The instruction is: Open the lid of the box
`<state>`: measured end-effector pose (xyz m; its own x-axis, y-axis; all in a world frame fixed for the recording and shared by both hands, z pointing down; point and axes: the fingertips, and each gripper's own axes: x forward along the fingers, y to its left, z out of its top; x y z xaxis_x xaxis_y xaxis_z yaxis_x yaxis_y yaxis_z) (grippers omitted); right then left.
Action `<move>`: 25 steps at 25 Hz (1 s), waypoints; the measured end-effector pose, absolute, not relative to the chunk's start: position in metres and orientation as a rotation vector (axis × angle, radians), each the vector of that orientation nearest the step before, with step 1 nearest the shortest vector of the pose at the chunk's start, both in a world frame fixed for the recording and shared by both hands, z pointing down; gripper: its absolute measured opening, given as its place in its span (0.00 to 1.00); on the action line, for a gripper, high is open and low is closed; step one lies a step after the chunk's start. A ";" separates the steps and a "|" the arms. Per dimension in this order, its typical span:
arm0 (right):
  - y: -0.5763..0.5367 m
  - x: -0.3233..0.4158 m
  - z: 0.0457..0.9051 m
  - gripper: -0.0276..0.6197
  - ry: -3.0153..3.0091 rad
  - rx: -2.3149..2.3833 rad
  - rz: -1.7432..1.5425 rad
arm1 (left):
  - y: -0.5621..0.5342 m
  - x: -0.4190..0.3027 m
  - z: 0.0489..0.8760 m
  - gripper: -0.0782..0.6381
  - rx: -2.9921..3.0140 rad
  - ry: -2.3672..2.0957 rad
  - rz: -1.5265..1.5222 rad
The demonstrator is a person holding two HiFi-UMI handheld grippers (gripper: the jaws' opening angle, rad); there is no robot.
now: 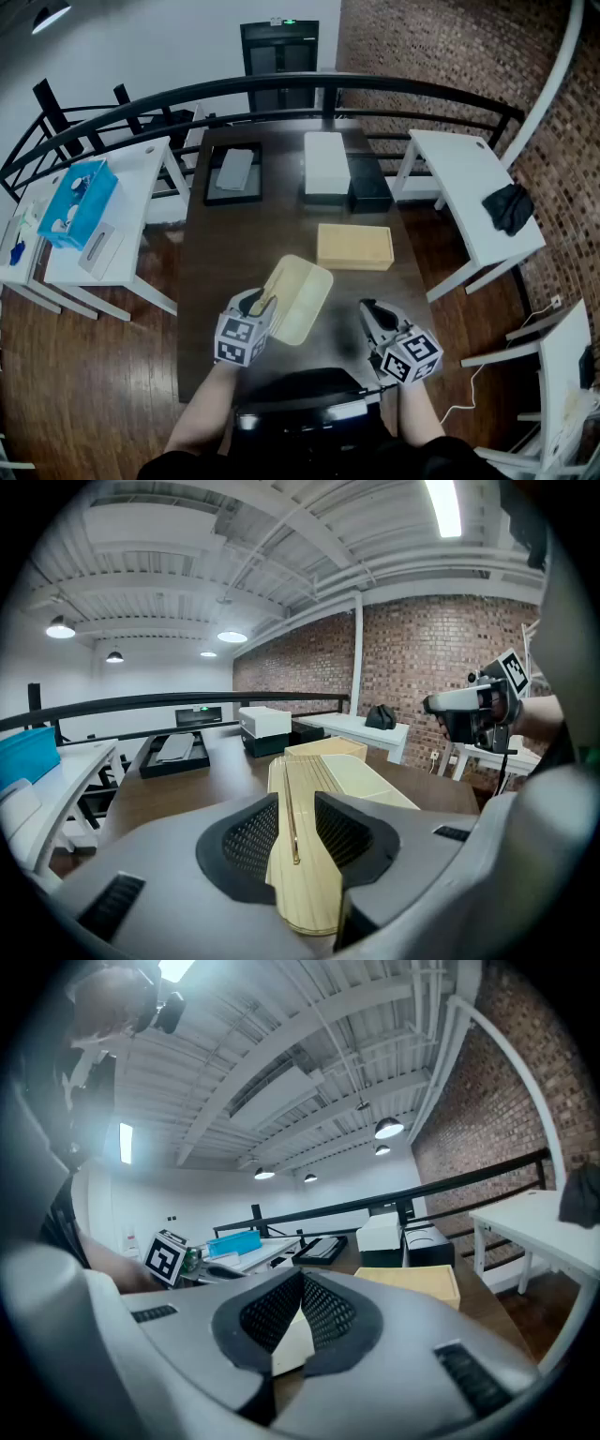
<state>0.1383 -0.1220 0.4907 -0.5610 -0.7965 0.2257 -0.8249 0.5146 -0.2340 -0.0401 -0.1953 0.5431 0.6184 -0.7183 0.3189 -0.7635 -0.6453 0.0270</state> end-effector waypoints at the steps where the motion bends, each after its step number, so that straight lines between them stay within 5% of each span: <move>1: -0.124 0.128 0.496 0.05 -2.644 1.371 0.470 | -0.196 -0.039 0.545 0.26 2.677 -1.240 0.435; 6: -0.140 0.067 0.531 0.06 -2.551 1.097 0.330 | -0.201 -0.043 0.551 0.21 2.654 -1.258 0.472; 8: -0.146 0.048 0.550 0.18 -2.485 1.007 0.283 | -0.201 -0.041 0.551 0.15 2.670 -1.255 0.499; 17: -0.164 0.027 0.612 0.15 -2.249 0.891 0.230 | -0.198 -0.038 0.551 0.13 2.703 -1.210 0.530; 25: -0.166 0.027 0.613 0.12 -2.235 0.909 0.222 | -0.203 -0.096 0.493 0.12 2.618 -1.451 0.250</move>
<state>0.0271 -0.1660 0.6128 -0.5059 -0.5463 0.6675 -0.6671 0.7384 0.0987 -0.0963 -0.2033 0.4927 0.5215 -0.8267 0.2110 -0.8496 -0.5259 0.0396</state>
